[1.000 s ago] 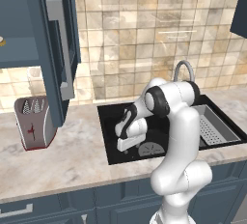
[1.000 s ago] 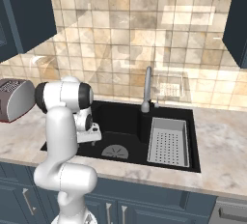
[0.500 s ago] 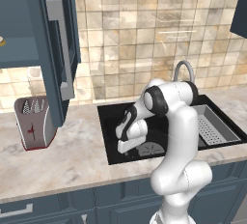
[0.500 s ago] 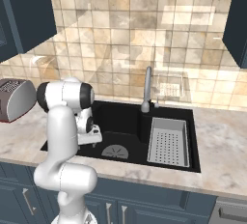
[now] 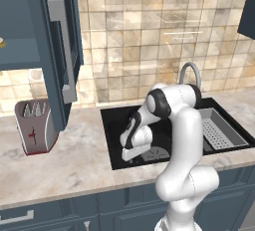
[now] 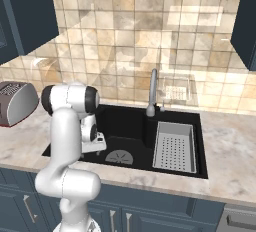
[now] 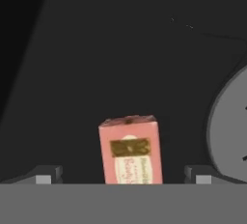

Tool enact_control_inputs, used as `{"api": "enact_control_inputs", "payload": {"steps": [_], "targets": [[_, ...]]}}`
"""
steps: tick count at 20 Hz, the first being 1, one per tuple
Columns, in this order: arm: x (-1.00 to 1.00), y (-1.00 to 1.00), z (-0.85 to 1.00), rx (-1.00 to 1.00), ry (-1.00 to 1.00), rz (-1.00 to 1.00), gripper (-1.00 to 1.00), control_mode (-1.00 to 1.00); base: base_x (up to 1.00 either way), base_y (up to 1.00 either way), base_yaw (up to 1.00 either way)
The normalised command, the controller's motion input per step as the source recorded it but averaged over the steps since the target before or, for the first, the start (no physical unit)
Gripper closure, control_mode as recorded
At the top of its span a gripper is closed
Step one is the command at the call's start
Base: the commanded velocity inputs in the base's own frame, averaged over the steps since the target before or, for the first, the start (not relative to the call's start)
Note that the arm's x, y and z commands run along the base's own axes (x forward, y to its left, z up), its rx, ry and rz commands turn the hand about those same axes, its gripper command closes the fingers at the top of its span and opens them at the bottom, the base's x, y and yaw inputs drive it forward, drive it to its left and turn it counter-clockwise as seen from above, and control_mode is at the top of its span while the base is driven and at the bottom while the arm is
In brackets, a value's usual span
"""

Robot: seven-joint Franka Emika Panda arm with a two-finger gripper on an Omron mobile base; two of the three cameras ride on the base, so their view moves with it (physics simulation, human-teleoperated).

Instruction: Pick up the dish brush and bar soap from the sink, and place them back in the cabinet, and close the cabinet doors.

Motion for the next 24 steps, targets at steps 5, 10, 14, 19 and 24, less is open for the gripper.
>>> {"api": "enact_control_inputs", "payload": {"steps": [5, 10, 14, 19, 24], "targets": [[0.00, 0.00, -0.17, 0.00, -0.01, 0.00, -1.00, -1.00, 0.00, 0.00, 0.00], [0.00, 0.00, -0.09, 0.00, 0.00, 0.00, -1.00, -1.00, 0.00, 0.00, 0.00], [-0.01, 0.00, -0.09, 0.00, 0.00, 0.00, -1.00, -1.00, 0.00, 0.00, 0.00], [-0.08, 0.00, -0.12, 0.00, 0.00, 0.00, -1.00, -1.00, 0.00, 0.00, 0.00], [-0.13, 0.00, -0.10, 0.00, 0.00, 0.00, -1.00, -1.00, 0.00, 0.00, 0.00]]}}
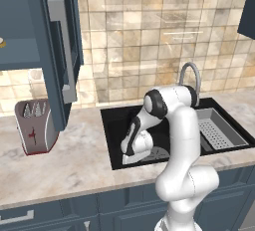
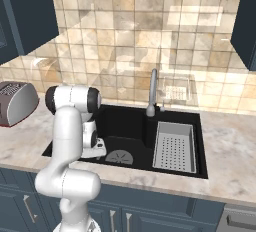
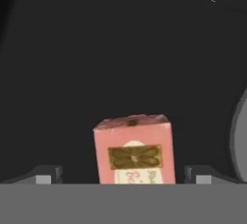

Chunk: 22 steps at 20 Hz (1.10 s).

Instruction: Pick up the dish brush and bar soap from the sink, and place them back in the cabinet, and close the cabinet doors.

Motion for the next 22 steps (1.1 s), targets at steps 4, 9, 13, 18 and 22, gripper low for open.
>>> {"api": "enact_control_inputs", "payload": {"steps": [4, 9, 13, 18, 22], "targets": [[-0.13, 0.00, -0.05, 0.00, 0.00, 0.00, -1.00, -1.00, 0.00, 0.00, 0.00], [-0.10, -0.01, -0.02, 0.00, 0.00, 0.00, -1.00, -1.00, 0.00, 0.00, 0.00], [0.00, -0.08, 0.00, 0.00, 0.00, 0.00, -1.00, -1.00, 0.00, 0.00, 0.00], [0.00, -0.13, 0.00, 0.00, 0.00, 0.00, -1.00, -1.00, 0.00, 0.00, 0.00], [0.00, -0.06, 0.00, 0.00, 0.00, 0.00, -1.00, -1.00, 0.00, 0.00, 0.00]]}}
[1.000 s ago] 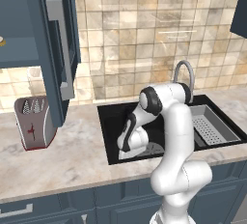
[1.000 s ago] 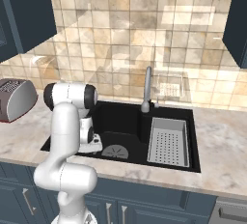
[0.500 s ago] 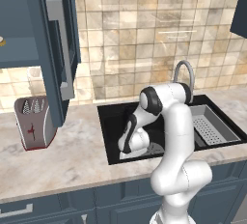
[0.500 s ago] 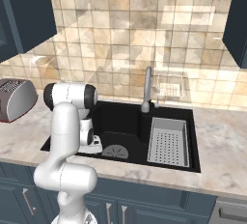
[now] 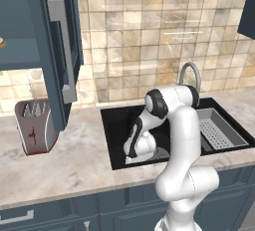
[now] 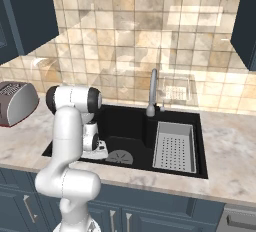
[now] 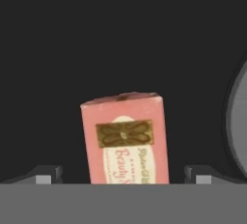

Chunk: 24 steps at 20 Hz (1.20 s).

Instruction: Pick up the dish brush and bar soap from the sink, and place them back in the cabinet, and close the cabinet doors.

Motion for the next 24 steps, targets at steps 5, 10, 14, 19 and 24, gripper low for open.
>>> {"api": "enact_control_inputs", "payload": {"steps": [5, 10, 14, 19, 24], "targets": [[0.00, 0.00, 0.00, 0.00, 0.00, 0.00, -1.00, -1.00, 0.00, 0.00, 0.00], [0.00, 0.00, 0.00, 0.00, 0.00, 0.00, -1.00, -1.00, 0.00, 0.00, 0.00], [0.00, 0.00, -0.02, 0.00, 0.00, 0.00, -1.00, -1.00, 0.00, 0.00, 0.00], [0.00, 0.00, -0.02, 0.00, 0.00, 0.00, -1.00, -1.00, 0.00, 0.00, 0.00], [0.01, 0.00, -0.10, 0.00, 0.00, 0.00, -1.00, -1.00, 0.00, 0.00, 0.00]]}}
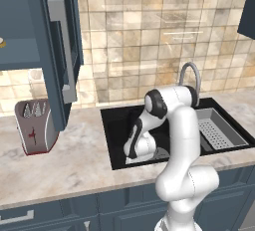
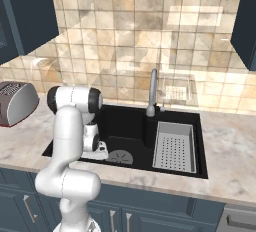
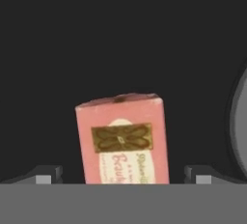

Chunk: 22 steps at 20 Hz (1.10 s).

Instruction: Pick up the dish brush and bar soap from the sink, and place them back in the cabinet, and close the cabinet doors.

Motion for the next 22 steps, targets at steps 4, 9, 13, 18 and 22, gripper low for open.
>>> {"api": "enact_control_inputs", "payload": {"steps": [4, 9, 13, 18, 22], "targets": [[0.04, 0.00, -0.12, 0.00, 0.00, 0.00, -1.00, -1.00, 0.00, 0.00, 0.00], [0.00, 0.00, -0.14, 0.00, 0.00, 0.00, -1.00, -1.00, 0.00, 0.00, 0.00], [0.00, 0.00, -0.14, 0.00, 0.00, 0.00, -1.00, -1.00, 0.00, 0.00, 0.00], [0.00, 0.00, -0.15, 0.00, 0.00, 0.00, -1.00, -1.00, 0.00, 0.00, 0.00], [0.00, 0.00, -0.08, 0.00, 0.00, 0.00, -1.00, -1.00, 0.00, 0.00, 0.00]]}}
